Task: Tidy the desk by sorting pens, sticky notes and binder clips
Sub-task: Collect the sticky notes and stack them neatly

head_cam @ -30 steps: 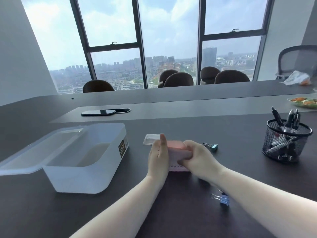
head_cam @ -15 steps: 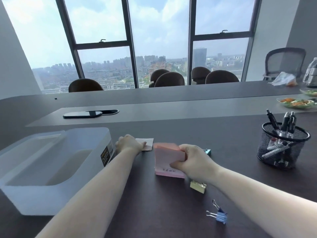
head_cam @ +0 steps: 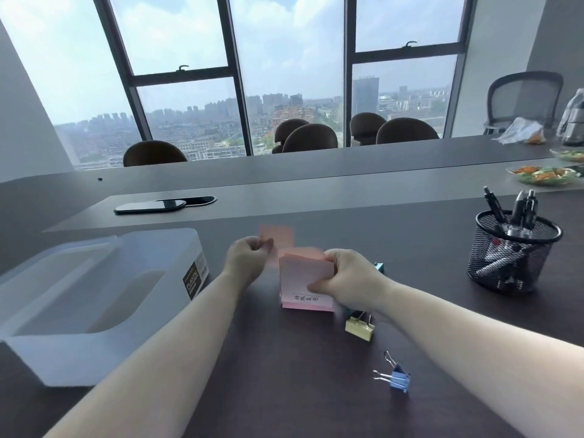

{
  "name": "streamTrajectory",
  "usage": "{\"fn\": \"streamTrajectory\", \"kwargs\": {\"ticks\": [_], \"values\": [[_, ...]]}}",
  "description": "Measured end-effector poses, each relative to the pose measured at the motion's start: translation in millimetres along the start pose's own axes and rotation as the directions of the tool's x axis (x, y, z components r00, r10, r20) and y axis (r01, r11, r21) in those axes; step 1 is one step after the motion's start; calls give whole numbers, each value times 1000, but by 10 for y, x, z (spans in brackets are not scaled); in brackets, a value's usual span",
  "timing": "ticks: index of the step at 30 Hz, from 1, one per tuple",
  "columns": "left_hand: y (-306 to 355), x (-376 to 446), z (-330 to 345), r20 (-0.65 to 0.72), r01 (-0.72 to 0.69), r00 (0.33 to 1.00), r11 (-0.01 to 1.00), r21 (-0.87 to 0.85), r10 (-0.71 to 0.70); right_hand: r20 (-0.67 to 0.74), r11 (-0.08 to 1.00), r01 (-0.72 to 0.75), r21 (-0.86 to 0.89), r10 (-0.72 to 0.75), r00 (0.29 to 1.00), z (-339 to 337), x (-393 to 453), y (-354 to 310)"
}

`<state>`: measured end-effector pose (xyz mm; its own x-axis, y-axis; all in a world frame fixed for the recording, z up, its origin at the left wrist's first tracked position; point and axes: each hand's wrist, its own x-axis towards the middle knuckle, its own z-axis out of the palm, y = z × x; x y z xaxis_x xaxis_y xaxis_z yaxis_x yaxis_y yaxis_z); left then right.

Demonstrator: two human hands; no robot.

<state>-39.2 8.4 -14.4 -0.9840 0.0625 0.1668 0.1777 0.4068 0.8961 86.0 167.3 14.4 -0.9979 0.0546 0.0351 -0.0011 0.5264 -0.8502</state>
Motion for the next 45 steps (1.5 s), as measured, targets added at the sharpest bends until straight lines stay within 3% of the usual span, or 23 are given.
{"fn": "streamTrajectory", "kwargs": {"ticks": [4, 8, 13, 16, 21, 25, 29, 32, 36, 42, 45], "values": [[130, -345, -158, 226, -32, 972, 989, -145, 65, -22, 997, 17, 71, -15, 1000, 8, -34, -42], [142, -562, -332, 478, 67, 875, 959, -277, 77, -64, 999, 25, 27, -23, 998, 18, -68, -63], [158, -693, -424, 555, 113, 828, 946, -305, 80, -144, 999, 11, -53, -19, 989, 71, -121, -55], [180, -804, -383, 527, 143, 844, 907, -396, 97, -169, 998, 11, -63, -22, 985, 138, -131, -63], [152, -986, -159, 371, -21, 910, 916, -401, 183, -163, 1000, 17, 18, -14, 986, 288, -143, -101], [135, -986, -59, 96, -26, 993, 913, -408, 72, -174, 999, -13, 42, 20, 985, 349, -142, -92], [279, -966, 9, -70, -28, 998, 875, -484, -7, -198, 999, -2, 54, 12, 980, 377, -112, -74], [381, -951, 67, -112, -9, 992, 833, -554, -64, -194, 997, 25, 73, -10, 981, 388, -94, -83], [352, -922, 137, -115, 13, 990, 850, -526, -86, -171, 997, 80, 15, -76, 982, 378, -104, -105], [209, -954, 231, -101, -10, 994, 882, -472, -42, -83, 979, 155, -131, -167, 983, 373, -173, -94], [201, -939, 203, -66, -20, 998, 910, -414, -8, -63, 974, 123, -191, -137, 989, 361, -165, -91]]}}
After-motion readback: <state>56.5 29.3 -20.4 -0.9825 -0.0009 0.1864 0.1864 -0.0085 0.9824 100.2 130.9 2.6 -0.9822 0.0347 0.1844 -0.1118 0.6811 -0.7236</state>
